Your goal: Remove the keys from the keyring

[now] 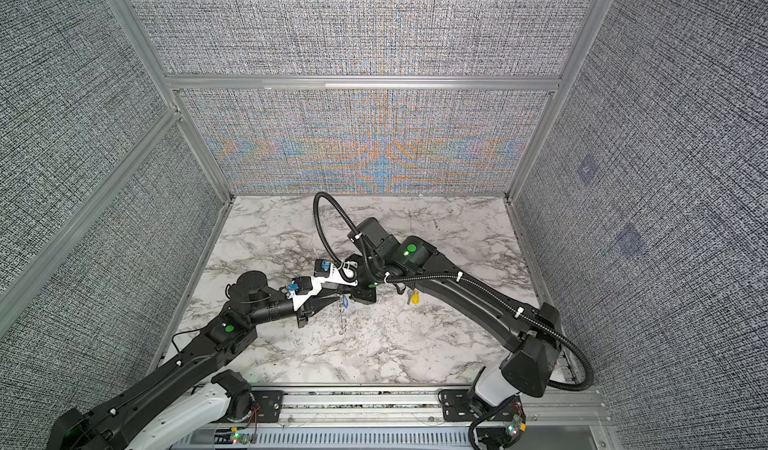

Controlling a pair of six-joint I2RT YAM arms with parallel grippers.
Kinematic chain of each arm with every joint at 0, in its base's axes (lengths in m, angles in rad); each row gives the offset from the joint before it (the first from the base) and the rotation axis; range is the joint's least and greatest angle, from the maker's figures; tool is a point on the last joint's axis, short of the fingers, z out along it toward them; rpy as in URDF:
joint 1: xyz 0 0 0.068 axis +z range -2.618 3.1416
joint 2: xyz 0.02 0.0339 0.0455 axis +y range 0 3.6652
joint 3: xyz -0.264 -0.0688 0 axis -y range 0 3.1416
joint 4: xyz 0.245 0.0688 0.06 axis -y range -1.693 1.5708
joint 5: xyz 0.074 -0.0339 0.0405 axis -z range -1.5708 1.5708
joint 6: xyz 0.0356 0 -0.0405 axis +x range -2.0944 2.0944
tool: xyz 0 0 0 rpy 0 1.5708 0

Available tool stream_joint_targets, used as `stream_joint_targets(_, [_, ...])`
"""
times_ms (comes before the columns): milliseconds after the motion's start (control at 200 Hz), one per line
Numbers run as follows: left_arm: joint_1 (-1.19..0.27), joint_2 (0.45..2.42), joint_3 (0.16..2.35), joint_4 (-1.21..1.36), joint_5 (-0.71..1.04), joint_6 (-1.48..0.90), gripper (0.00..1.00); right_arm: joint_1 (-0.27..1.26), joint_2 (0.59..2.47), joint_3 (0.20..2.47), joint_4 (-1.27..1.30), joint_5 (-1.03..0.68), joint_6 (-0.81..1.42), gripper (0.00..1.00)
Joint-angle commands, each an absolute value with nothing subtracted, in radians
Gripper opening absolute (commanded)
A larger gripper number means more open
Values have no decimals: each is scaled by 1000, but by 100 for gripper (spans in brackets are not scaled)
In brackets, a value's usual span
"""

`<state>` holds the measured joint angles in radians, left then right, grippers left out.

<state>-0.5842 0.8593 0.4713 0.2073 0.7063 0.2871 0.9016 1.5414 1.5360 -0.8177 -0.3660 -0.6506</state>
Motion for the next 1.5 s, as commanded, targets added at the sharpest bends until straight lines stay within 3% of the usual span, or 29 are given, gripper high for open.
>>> stream_joint_targets(0, [-583,859,476,251,732,276,20,903,1540,1535,-811,-347,-662,0])
stream_joint_targets(205, [-583,868,479,272,736,265,11,903,1536,1528,-808,-364,-660,0])
stream_joint_targets(540, [-583,843,462,313,692,214,12,905,1527,1514,-800,-364,-672,0])
stream_joint_targets(785, [-583,864,475,305,713,224,0,905,1532,1519,-800,-368,-676,0])
stream_joint_targets(870, [-582,870,480,305,725,225,0,905,1531,1517,-798,-363,-676,0])
stream_joint_targets(1126, [-583,876,483,297,750,220,0,898,1472,1481,-772,-278,-677,24])
stream_joint_targets(1496, [-583,867,496,263,764,234,0,876,1295,1271,-608,-247,-638,29])
